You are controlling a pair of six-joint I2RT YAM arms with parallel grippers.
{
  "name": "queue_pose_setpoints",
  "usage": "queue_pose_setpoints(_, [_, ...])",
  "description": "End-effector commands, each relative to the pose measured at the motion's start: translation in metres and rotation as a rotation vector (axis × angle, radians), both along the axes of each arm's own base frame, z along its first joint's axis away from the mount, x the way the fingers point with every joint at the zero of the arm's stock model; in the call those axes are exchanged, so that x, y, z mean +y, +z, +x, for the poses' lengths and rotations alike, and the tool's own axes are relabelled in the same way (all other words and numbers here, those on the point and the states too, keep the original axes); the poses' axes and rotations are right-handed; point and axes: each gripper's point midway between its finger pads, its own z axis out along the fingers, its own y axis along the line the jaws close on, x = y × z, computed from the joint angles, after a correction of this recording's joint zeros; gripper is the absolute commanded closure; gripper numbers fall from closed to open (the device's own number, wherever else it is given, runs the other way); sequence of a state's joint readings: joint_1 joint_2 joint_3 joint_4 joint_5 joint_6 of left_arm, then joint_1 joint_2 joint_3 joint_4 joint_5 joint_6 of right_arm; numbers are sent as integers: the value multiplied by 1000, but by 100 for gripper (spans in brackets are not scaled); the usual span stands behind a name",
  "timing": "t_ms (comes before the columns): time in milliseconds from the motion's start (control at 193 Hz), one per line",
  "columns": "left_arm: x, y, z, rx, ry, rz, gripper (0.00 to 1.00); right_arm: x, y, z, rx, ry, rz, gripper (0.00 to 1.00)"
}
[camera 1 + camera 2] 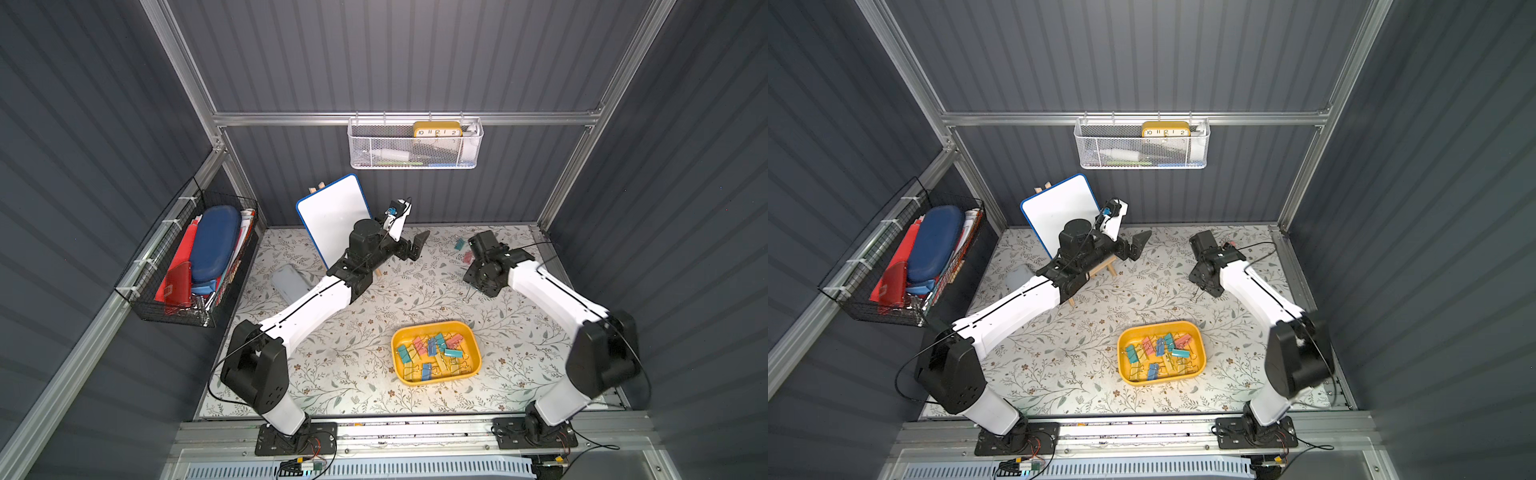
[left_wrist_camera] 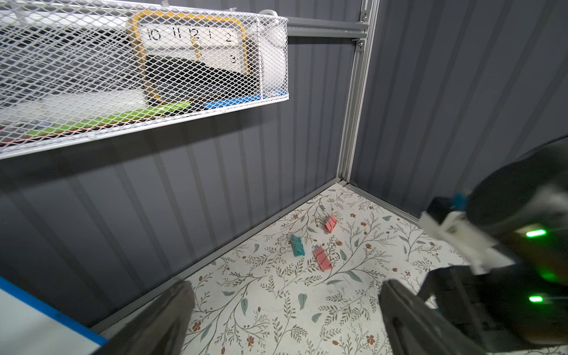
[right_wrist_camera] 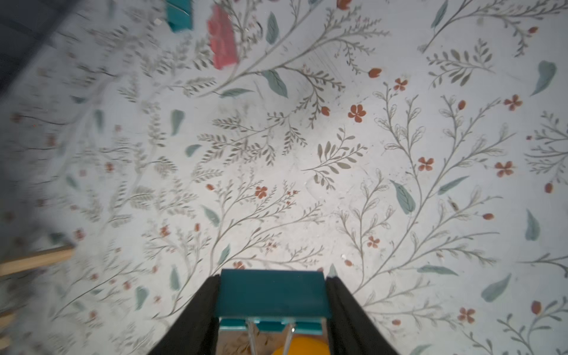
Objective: Put the binder clips in the storage box
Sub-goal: Pick up the binder clip at the center of the board, then place the binder clip in the storage box, then pick up the binder clip at the center of the board.
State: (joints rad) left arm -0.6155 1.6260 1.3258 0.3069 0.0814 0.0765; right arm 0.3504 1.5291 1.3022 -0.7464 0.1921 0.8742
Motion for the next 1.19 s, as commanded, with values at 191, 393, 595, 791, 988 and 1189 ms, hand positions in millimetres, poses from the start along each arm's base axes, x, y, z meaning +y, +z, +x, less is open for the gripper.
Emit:
queue_pose_setpoints(191, [3, 6, -1, -8, 16, -34, 1, 61, -11, -143, 95, 114, 268, 76])
queue_pose_setpoints(393, [0, -2, -1, -12, -2, -41, 1, 69, -64, -164, 123, 159, 257, 64])
queue_pose_setpoints(595, [-13, -5, -6, 31, -37, -156, 1, 66, -23, -141, -18, 226, 193, 35])
queue_pose_setpoints(791, [-52, 6, 8, 98, -65, -267, 1, 26, 35, -101, -213, 173, 143, 23])
queue_pose_setpoints(988, [-36, 58, 6, -29, -10, -259, 1, 26, 89, -18, -275, 148, 93, 27])
queue_pose_setpoints(1189, [21, 67, 12, -94, 111, -193, 1, 29, 49, 75, -203, 15, 104, 30])
